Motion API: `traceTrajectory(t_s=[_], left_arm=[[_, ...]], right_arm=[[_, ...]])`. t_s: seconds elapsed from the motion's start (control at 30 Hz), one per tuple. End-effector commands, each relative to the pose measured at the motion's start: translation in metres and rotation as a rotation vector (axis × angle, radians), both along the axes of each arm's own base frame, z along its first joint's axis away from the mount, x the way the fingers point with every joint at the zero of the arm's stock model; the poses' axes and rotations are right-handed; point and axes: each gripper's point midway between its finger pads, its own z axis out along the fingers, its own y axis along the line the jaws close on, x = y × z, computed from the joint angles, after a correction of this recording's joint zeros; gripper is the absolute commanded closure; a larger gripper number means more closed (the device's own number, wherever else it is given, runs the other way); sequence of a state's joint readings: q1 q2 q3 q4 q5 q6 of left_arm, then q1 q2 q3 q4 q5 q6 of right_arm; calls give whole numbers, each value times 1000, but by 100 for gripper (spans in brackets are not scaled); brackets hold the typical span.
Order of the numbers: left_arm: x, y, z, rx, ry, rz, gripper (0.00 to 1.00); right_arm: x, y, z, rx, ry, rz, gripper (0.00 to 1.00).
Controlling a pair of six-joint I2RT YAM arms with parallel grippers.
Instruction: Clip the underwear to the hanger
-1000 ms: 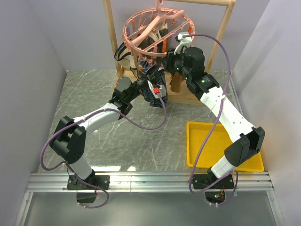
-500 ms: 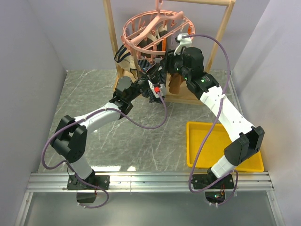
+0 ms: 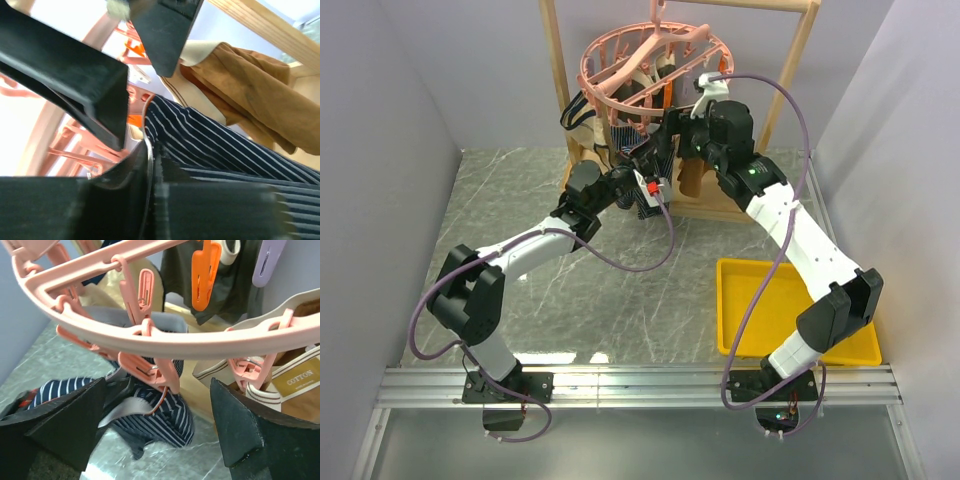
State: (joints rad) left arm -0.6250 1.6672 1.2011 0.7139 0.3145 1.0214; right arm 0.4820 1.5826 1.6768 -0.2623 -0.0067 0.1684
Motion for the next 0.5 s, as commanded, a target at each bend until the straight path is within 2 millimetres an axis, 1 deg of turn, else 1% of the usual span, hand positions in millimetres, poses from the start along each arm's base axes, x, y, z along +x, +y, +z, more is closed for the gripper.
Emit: traceTrajectory(t_s=[0.0, 0.07, 0.1, 0.17, 0.2, 0.23, 0.27, 0.3, 0.33, 0.37, 0.4, 0.43, 0.47], left_arm=[[-1, 3, 16, -33, 16, -20, 81], [-1, 3, 13, -32, 33, -24, 75], [-1, 3, 10, -33, 54, -27, 68], [-2, 2, 8, -31, 75, -37, 61], [-4, 3, 5, -28, 99, -42, 52], [-5, 3, 4, -28, 110, -46, 48], [-9, 3, 6, -34, 125, -57, 42], [-12, 4, 4, -35, 143, -64, 38], [-14, 4, -5, -16, 191, -71, 34], [-18, 3, -6, -11, 218, -88, 27], [-27, 4, 2, -34, 251, -109, 17], [-32, 5, -12, -1, 336, -116, 13], [-41, 3, -13, 7, 370, -149, 8]], right_arm=[[-19, -4, 57, 93, -91, 30, 9], [-24, -6, 64, 115, -96, 43, 8], [-24, -9, 68, 122, -101, 40, 7], [-27, -12, 73, 133, -107, 47, 6], [-27, -16, 75, 134, -112, 44, 6], [-29, -18, 78, 132, -118, 48, 6], [-33, -21, 80, 126, -126, 54, 6], [-34, -23, 82, 124, -131, 59, 5], [-34, -29, 79, 118, -126, 54, 5], [-41, -30, 84, 119, -139, 86, 5], [-43, -33, 78, 110, -128, 95, 4], [-46, -35, 77, 102, -130, 105, 4], [-51, -45, 82, 92, -153, 100, 3]])
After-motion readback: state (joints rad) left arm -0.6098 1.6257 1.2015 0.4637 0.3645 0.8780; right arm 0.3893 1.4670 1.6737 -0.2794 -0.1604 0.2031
